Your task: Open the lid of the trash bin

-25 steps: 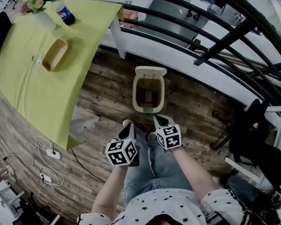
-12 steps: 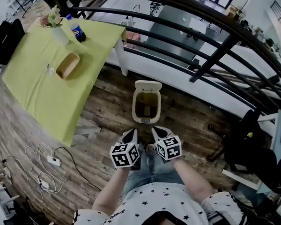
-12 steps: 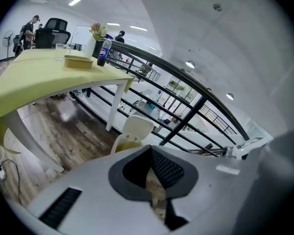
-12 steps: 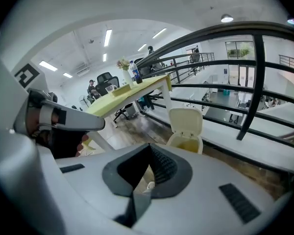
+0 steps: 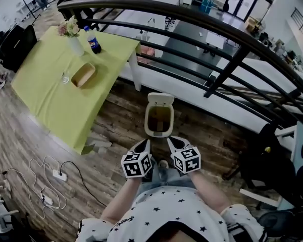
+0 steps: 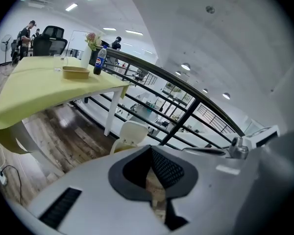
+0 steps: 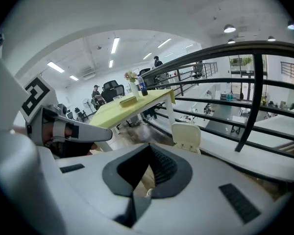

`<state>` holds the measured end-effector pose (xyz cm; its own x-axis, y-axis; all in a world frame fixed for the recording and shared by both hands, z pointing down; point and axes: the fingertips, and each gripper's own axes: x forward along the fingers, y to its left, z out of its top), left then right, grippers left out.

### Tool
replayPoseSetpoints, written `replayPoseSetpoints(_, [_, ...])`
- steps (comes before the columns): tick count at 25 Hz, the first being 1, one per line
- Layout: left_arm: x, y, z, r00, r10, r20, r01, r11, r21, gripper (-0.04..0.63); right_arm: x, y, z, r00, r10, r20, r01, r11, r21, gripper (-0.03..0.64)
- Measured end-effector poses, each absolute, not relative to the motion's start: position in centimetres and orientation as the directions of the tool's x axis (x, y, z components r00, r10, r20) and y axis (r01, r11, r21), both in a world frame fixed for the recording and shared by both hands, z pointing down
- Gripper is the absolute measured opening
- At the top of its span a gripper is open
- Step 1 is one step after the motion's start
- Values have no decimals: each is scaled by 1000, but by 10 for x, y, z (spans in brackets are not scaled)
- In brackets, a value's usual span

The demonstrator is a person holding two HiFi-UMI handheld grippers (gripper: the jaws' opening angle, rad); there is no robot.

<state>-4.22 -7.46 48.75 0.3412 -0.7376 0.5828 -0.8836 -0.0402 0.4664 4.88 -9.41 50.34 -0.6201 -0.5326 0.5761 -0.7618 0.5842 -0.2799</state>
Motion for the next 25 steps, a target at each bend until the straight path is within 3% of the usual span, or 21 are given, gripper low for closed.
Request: replayPoseSetpoints(25, [-33, -54, 452, 324, -774, 544, -908, -94, 407, 12, 58, -75, 442, -689, -546, 477, -701, 671, -243, -6])
